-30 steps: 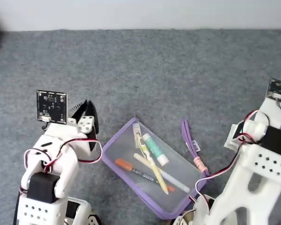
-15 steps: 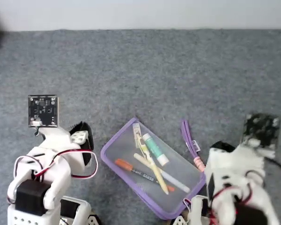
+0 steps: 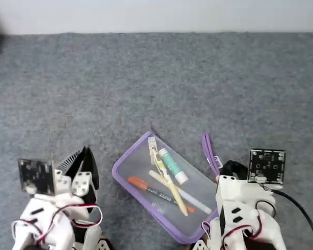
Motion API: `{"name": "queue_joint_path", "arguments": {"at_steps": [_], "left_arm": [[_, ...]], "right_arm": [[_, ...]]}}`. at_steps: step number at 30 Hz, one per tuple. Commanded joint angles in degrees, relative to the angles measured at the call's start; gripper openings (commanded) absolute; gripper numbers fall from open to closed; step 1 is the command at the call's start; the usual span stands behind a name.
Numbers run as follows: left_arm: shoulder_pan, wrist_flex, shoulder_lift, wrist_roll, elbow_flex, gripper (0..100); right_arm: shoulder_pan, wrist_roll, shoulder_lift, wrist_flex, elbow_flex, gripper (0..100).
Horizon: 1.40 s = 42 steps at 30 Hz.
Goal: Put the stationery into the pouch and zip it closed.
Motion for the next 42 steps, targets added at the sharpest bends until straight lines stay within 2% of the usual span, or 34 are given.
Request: {"name": "queue_joint_path", "arguments": {"at_steps": [1, 11, 22, 27, 35, 42], "left_arm": [[-1.6, -1.6, -0.4, -1.7, 2.2, 1], [-8.4, -4.3, -1.1, -4.7, 18.3, 1], [-9.6, -7.4, -1.1, -4.8, 31.7, 1], [-9.6, -8.8, -1.1, -4.8, 37.1, 1], [-9.5, -9.1, -1.1, -4.7, 37.4, 1], [-9.6, -9.0, -1.1, -4.7, 37.4, 1]], "right_arm": [[-0.4, -0.4, -1.7, -1.2, 3.9, 0.9], [-0.6, -0.1, -3.1, -12.4, 21.4, 0.9], [-9.2, -0.3, -3.1, -21.2, 37.4, 1.0], [-9.5, -0.1, -3.0, -20.6, 38.7, 1.0], [-9.3, -0.4, -3.0, -12.3, 38.7, 1.0], [-9.6, -0.2, -3.0, -12.3, 38.7, 1.1]]}}
